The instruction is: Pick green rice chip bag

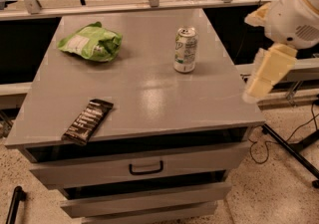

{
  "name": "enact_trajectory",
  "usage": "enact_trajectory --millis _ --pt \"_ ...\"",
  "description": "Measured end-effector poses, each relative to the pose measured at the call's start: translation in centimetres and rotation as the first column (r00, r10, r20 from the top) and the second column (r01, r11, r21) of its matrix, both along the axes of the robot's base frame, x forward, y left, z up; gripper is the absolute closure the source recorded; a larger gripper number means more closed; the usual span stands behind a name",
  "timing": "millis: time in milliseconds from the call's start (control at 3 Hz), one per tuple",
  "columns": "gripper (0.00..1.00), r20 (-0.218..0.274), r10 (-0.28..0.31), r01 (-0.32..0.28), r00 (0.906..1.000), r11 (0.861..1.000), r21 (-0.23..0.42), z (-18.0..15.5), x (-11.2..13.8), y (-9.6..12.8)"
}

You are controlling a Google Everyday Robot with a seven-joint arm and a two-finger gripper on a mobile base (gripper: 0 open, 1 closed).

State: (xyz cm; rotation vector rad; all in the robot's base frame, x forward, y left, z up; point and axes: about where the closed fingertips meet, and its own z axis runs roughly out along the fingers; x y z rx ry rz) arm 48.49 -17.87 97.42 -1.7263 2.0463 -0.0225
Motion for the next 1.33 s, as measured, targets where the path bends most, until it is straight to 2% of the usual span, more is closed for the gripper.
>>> enact_trajectory --millis 333,667,1000,1333 --pt "0.0 0.051 0.093 -0.095 0.9944 0.994 0.052 0.6 4.1 4.2" --pt "0.0 0.096 0.195 -0.204 0.976 0.975 0.089 1.6 7.9 9.9" --pt "0.0 0.098 0.31 -0.32 0.9457 0.942 0.106 1.7 11.6 17.7" --pt "0.0 0.058 0.352 -0.356 0.9344 0.927 0.115 0.7 13.6 22.7"
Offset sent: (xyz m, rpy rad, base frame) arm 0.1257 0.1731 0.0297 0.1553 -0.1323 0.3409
